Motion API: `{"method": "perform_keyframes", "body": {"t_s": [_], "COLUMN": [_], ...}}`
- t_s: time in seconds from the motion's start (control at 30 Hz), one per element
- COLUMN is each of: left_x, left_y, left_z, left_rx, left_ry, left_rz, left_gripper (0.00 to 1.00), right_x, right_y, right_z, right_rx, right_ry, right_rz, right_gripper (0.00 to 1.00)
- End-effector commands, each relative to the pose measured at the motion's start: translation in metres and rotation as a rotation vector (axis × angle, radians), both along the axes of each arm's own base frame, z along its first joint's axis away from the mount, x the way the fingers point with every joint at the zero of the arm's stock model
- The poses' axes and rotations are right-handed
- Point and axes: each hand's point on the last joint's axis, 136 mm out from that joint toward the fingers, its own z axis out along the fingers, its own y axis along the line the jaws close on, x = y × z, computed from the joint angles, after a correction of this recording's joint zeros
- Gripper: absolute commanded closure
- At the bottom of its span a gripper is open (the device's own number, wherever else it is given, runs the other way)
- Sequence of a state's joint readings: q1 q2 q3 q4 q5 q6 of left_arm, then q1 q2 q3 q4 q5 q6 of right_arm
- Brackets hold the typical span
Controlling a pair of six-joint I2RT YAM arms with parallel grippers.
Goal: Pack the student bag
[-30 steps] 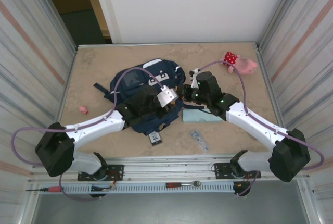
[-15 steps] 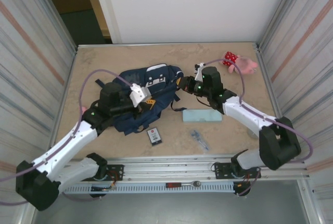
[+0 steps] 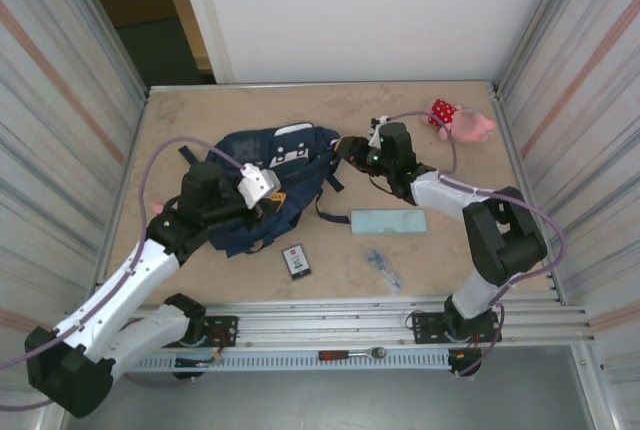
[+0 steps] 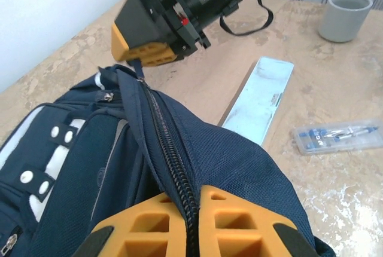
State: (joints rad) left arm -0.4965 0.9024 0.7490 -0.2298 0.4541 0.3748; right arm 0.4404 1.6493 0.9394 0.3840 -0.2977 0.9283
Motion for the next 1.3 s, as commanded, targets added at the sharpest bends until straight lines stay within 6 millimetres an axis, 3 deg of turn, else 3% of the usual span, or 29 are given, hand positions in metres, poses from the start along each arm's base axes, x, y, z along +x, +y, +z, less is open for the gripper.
{"method": "perform_keyframes", "body": {"t_s": [0.0, 0.1, 0.23, 0.33, 0.4, 0.43, 0.5, 0.6, 0.73, 0.8, 0.87, 0.97, 1.13, 1.27], "left_x": [0.023, 0.044, 0.065, 0.071, 0.063, 0.055, 0.033, 0.025, 0.048, 0.058, 0.061, 0.052, 0.047, 0.066], "left_y": [0.006, 0.007, -0.006, -0.02, -0.035, -0.043, -0.054, -0.05, -0.012, 0.012, 0.022, 0.02, 0.01, 0.007], "left_z": [0.037, 0.026, 0.025, 0.017, 0.011, 0.01, 0.009, 0.011, 0.008, -0.006, -0.024, -0.055, -0.099, -0.121], "left_rx": [0.022, 0.079, 0.08, 0.092, 0.103, 0.102, 0.068, 0.026, -0.056, -0.057, -0.005, 0.122, 0.361, 0.444], "left_ry": [-0.18, -0.193, -0.2, -0.19, -0.175, -0.163, -0.092, 0.047, 0.197, 0.273, 0.316, 0.322, 0.173, 0.107], "left_rz": [0.048, 0.097, 0.087, 0.03, -0.044, -0.093, -0.194, -0.155, 0.073, 0.169, 0.194, 0.091, -0.1, -0.134], "left_gripper": [1.0, 1.0, 1.0, 0.99, 0.96, 0.93, 0.72, 0.41, 0.3, 0.29, 0.26, 0.21, 0.16, 0.16], "right_x": [0.01, -0.01, -0.04, -0.063, -0.078, -0.083, -0.095, -0.109, -0.122, -0.128, -0.132, -0.133, -0.133, -0.135], "right_y": [-0.031, -0.043, -0.052, -0.06, -0.065, -0.067, -0.07, -0.071, -0.066, -0.056, -0.047, -0.037, -0.025, -0.019], "right_z": [0.028, 0.035, 0.037, 0.036, 0.033, 0.031, 0.03, 0.032, 0.028, 0.024, 0.018, 0.011, 0.008, 0.004], "right_rx": [-0.058, -0.102, -0.173, -0.226, -0.265, -0.28, -0.308, -0.339, -0.371, -0.367, -0.364, -0.357, -0.366, -0.37], "right_ry": [-0.074, -0.058, -0.029, -0.003, 0.023, 0.033, 0.051, 0.081, 0.14, 0.169, 0.189, 0.202, 0.188, 0.184], "right_rz": [-0.086, -0.062, -0.001, 0.035, 0.062, 0.072, 0.101, 0.144, 0.198, 0.243, 0.277, 0.298, 0.327, 0.344], "right_gripper": [0.46, 0.41, 0.41, 0.41, 0.41, 0.41, 0.41, 0.41, 0.4, 0.4, 0.4, 0.4, 0.39, 0.38]}}
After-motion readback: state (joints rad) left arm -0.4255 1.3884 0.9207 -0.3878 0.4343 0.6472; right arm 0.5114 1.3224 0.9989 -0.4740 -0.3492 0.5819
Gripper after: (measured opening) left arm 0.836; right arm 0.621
